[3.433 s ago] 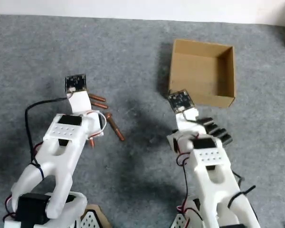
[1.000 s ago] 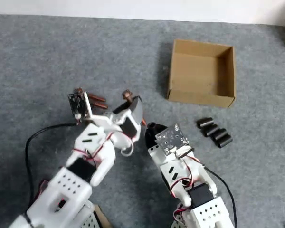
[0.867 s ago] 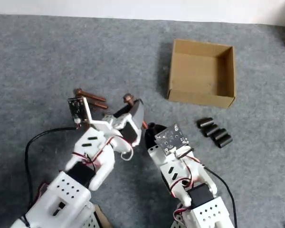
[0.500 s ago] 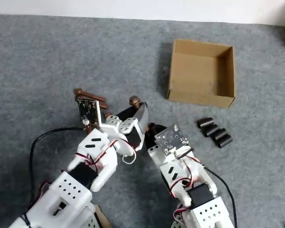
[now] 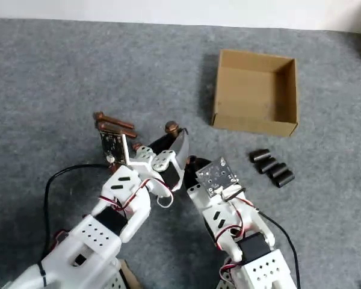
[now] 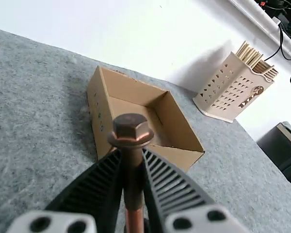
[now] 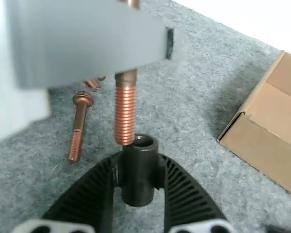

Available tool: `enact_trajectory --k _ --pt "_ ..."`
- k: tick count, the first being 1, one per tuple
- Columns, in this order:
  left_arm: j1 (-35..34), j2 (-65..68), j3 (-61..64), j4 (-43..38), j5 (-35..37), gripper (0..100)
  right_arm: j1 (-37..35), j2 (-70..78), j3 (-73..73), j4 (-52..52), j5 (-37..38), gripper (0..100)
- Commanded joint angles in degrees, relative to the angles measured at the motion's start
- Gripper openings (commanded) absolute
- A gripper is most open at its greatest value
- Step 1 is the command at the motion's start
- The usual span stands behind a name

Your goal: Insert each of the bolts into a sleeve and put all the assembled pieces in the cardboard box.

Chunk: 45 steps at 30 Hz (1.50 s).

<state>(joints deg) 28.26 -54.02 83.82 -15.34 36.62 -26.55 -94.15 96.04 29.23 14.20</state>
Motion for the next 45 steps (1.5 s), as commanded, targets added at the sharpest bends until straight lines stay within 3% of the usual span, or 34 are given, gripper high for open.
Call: enact_trajectory --k 1,15,24,34,40,45 --pt "0.0 2.1 -0.9 -4.4 -0.5 1 -1.7 -1.4 8.0 -0.1 0.8 0.6" --pt "-1.1 4.1 -0.5 -6.2 -0.5 1 -2.1 -1.4 7.9 -0.2 0.8 0.6" --pt "2.9 4.1 -2.1 6.3 -0.5 1 3.6 -1.4 5.3 -0.4 0.4 0.6" --pt "3.9 4.2 -1.7 7.1 -0.6 1 3.3 -1.4 5.3 -0.4 0.4 0.6" --pt "9.7 4.2 -1.5 8.1 -13.0 1 3.1 -1.4 5.3 -0.3 0.4 0.6" --pt "9.6 4.1 -2.7 10.7 -15.6 1 3.1 -1.4 5.3 -0.3 0.4 0.6"
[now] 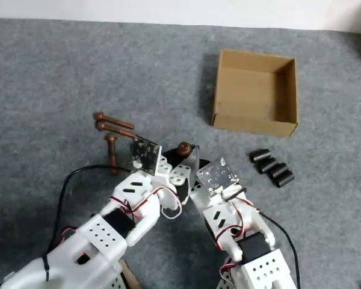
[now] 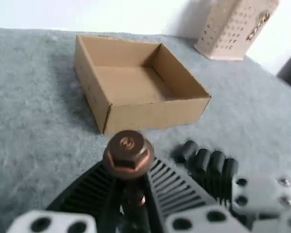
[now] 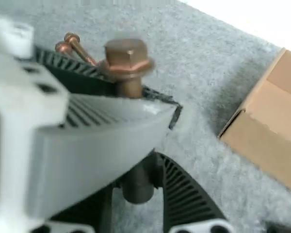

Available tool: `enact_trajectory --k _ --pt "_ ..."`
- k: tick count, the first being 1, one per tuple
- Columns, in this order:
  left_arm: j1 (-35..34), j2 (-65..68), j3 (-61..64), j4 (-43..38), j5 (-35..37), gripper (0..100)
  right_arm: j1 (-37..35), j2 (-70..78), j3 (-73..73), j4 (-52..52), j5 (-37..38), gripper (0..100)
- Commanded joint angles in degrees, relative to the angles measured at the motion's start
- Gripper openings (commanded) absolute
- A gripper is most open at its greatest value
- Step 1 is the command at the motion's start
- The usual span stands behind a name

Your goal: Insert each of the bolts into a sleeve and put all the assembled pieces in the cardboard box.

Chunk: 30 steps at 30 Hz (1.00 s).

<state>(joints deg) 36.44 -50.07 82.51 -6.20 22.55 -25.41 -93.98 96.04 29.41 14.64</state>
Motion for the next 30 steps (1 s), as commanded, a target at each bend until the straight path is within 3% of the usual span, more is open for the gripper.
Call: enact_trajectory --k 1,5,11,15,21,30 --pt "1.5 0.1 -1.5 1.6 -1.5 3 2.0 -1.5 5.3 -0.5 0.0 0.6" --pt "1.4 0.1 -1.4 1.7 -1.2 18 2.0 -1.5 5.3 -0.5 0.0 0.6" --pt "-0.3 0.1 -4.4 11.0 5.4 47 2.1 -1.5 5.3 -0.5 0.0 0.6" --pt "-4.0 0.1 -5.1 12.7 8.7 59 2.3 -1.5 5.3 -0.5 0.0 0.6" --pt "-11.0 0.1 -5.5 12.5 14.9 62 7.0 -1.5 5.3 -0.5 -0.1 0.5" --pt "-12.8 0.2 -5.8 12.7 14.8 62 12.4 -1.0 -0.7 7.2 -2.9 0.5"
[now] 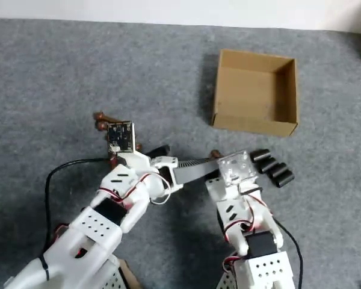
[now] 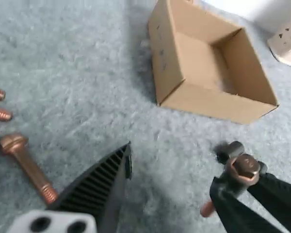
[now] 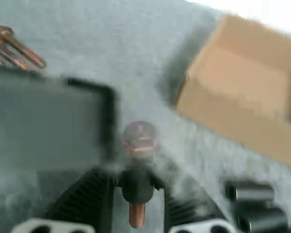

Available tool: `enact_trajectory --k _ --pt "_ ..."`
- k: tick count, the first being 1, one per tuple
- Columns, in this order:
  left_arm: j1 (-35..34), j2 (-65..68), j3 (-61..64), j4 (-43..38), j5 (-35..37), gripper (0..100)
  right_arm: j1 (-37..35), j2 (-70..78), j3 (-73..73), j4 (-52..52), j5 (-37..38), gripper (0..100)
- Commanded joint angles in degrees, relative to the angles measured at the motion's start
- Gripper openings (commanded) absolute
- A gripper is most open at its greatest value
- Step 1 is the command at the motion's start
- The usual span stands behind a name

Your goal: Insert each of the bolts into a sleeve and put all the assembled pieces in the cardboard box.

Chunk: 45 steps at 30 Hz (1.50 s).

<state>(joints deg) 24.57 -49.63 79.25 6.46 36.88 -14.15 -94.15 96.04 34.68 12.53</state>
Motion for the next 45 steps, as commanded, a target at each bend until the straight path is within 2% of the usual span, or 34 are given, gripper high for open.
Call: enact_trajectory --k 1,12,16,22,28,45 --pt "-0.9 -0.2 -2.1 0.1 0.4 62 1.1 -0.8 -1.4 2.4 -0.8 0.5" --pt "-3.9 -0.1 -1.5 -0.1 0.3 62 1.2 1.9 -10.4 7.3 0.3 0.5" --pt "-3.9 -0.1 -1.5 -0.1 -3.3 62 1.2 14.3 -16.5 6.7 0.4 0.5" --pt "-3.9 -0.1 -1.2 -0.1 -3.5 62 2.4 34.1 -29.6 2.0 -1.8 0.5" --pt "-3.8 -0.1 0.0 -0.2 -3.5 62 3.7 51.8 -47.3 1.6 -4.6 0.5" --pt "-3.8 -0.1 0.0 -0.2 -3.6 62 7.3 89.3 -83.3 2.0 -6.9 0.5"
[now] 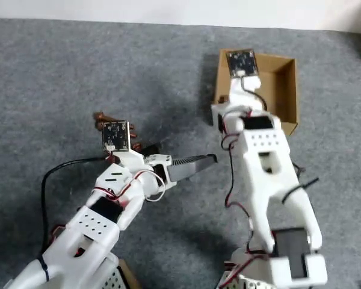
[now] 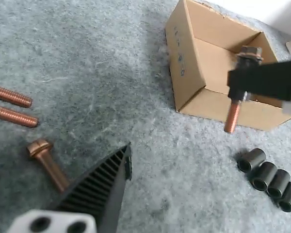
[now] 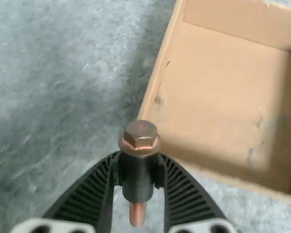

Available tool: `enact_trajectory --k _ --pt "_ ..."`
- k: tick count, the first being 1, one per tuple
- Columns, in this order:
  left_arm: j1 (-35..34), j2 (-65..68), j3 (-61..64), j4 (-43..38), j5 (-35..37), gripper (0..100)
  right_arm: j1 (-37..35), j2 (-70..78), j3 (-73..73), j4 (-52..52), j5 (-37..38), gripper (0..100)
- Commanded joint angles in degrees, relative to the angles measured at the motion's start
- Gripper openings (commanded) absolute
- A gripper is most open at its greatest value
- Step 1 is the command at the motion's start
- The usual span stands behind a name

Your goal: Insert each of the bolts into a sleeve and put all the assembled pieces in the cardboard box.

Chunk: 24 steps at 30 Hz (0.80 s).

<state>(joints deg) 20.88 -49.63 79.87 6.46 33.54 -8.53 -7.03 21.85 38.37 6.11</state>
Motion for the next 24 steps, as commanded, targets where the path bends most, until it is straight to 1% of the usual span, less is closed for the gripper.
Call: enact_trajectory --k 1,3,6,9,13,18,22,24 --pt "-0.1 -0.1 -0.6 -0.2 -0.3 62 1.9 3.8 -11.2 -1.7 -0.5 0.5" --pt "-0.1 -0.1 -0.6 -0.2 -0.3 62 2.1 7.3 -15.4 -1.1 -0.5 0.5" --pt "-0.1 -0.1 -0.6 -0.2 -0.3 62 2.1 13.0 -24.3 3.3 -0.7 0.5" --pt "-0.1 -0.1 -0.6 -0.2 -0.4 62 2.3 17.7 -32.5 6.3 -3.7 0.5" --pt "-0.1 -0.1 -0.6 -0.2 -0.4 62 2.5 23.9 -40.5 7.8 -4.1 0.5" --pt "-0.1 -0.1 -0.6 -0.2 -0.4 62 2.7 30.8 -44.9 10.1 -4.9 0.5" --pt "-0.1 -0.1 -0.6 -0.2 -0.4 62 3.2 33.6 -44.9 10.2 -9.9 0.5" --pt "0.0 -0.1 -0.6 -0.2 -0.4 62 3.2 34.0 -45.2 12.2 -12.6 0.5"
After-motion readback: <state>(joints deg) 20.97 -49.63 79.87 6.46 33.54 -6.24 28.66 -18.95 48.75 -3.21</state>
